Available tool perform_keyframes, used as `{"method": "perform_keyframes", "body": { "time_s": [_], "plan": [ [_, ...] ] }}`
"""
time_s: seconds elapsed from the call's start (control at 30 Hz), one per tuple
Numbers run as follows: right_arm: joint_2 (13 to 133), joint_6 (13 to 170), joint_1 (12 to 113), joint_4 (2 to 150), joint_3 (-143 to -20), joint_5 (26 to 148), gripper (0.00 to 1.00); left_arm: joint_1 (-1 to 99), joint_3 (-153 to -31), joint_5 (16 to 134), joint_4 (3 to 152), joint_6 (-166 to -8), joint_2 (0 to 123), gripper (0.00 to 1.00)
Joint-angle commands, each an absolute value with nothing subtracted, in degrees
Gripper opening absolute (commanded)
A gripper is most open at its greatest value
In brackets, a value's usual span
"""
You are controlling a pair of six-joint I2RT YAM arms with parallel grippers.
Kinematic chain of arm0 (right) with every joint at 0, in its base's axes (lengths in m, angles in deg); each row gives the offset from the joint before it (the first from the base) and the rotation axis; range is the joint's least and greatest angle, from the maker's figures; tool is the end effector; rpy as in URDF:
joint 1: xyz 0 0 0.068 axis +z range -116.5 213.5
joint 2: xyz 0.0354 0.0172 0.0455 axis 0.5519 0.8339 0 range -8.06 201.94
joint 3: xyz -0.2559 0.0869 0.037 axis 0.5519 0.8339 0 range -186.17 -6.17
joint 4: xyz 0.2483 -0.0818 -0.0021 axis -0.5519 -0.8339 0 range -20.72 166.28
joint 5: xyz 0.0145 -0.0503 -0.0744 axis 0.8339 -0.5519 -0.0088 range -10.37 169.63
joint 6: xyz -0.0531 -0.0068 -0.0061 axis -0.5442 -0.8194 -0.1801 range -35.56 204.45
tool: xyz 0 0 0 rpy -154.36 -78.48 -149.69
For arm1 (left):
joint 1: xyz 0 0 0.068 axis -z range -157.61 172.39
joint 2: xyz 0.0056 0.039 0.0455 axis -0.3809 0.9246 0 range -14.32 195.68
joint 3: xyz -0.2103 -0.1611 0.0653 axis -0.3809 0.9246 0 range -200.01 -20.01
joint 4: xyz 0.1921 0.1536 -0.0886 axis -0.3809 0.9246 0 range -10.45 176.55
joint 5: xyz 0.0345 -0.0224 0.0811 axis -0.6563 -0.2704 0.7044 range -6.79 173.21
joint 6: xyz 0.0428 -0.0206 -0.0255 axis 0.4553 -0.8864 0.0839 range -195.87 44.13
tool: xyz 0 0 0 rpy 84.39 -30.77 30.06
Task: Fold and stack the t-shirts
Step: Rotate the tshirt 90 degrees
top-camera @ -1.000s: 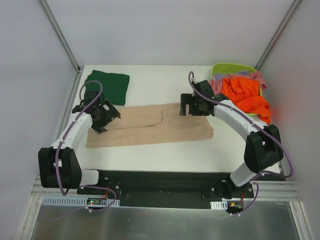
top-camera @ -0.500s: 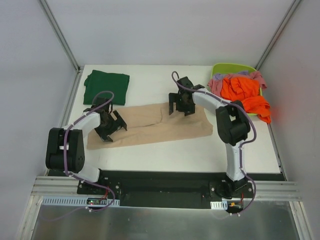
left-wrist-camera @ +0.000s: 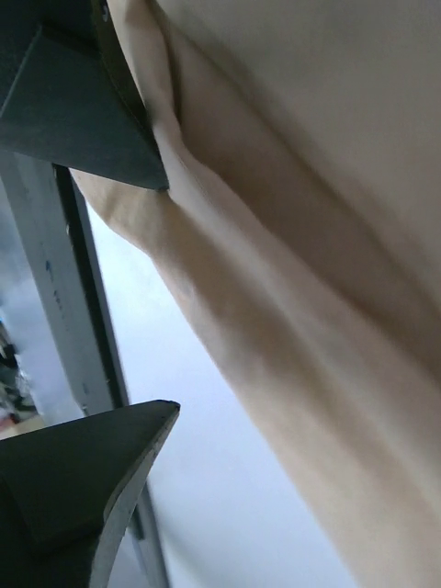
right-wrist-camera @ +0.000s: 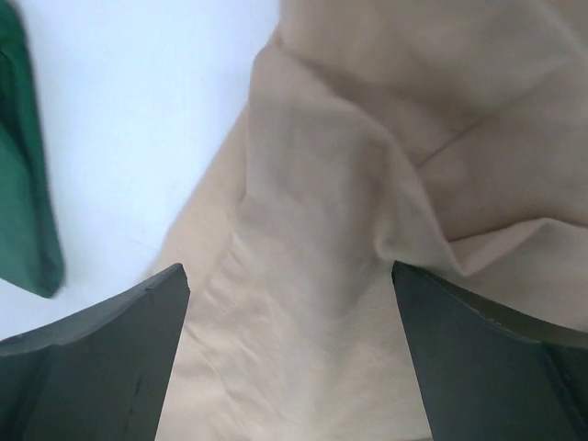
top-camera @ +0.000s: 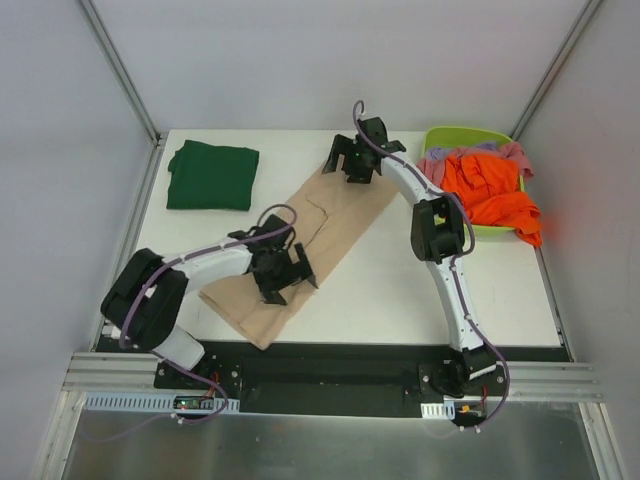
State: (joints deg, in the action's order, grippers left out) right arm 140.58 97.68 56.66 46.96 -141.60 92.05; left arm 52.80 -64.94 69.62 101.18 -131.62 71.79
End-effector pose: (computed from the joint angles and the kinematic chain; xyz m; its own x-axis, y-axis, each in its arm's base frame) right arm 0.5282 0.2344 0.1798 -0.7263 -0.0676 -0.6841 -0.3736 0.8741 0.3103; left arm 0.2336 -0.1467 0.1642 -0.9150 -0.3945 -0.0845 -0.3051 0.8135 -0.4952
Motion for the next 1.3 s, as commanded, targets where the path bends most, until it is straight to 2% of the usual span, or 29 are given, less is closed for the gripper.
{"method": "perform_keyframes", "body": {
  "time_s": [0.0,0.1,0.33,0.57,0.7,0.8,0.9,1.1,1.17,1.27],
  "plan": [
    [146.44,104.57,53.36,56.76,-145.81,97.47,0.96,64.39,-70.26,64.31,97.84,-139.68,80.75,0.99],
    [149.35,104.22,53.27,59.83,-150.48,98.43,0.96,67.47,-77.81,64.05,96.79,-140.65,86.73,0.99],
    [149.18,103.17,52.13,64.85,-150.31,99.39,0.96,72.57,-90.22,65.89,91.52,-142.49,98.78,0.99],
    [149.53,100.80,52.40,66.96,-151.71,103.08,0.96,74.95,-97.79,66.68,87.11,-143.64,104.50,0.99],
    [146.64,95.88,52.75,61.26,-152.42,104.59,0.96,75.65,-99.46,66.25,86.15,-142.33,104.86,0.99],
    [140.24,91.40,52.83,54.77,-152.33,101.70,0.96,76.61,-98.06,67.38,85.36,-139.00,101.01,0.99],
    [130.58,84.99,52.83,45.63,-151.63,100.29,0.96,79.33,-96.31,73.34,85.27,-132.59,93.64,0.99],
    [109.66,79.79,52.75,34.64,-139.78,93.09,0.96,82.95,-89.46,73.81,85.27,-126.50,82.29,0.99],
    [102.11,79.44,52.92,32.51,-132.07,89.83,0.96,82.86,-84.72,74.59,85.62,-125.97,78.25,0.99],
    [87.97,79.61,52.92,35.40,-112.84,87.29,0.96,82.86,-74.97,78.97,87.45,-126.23,69.74,0.99]
  ]
}}
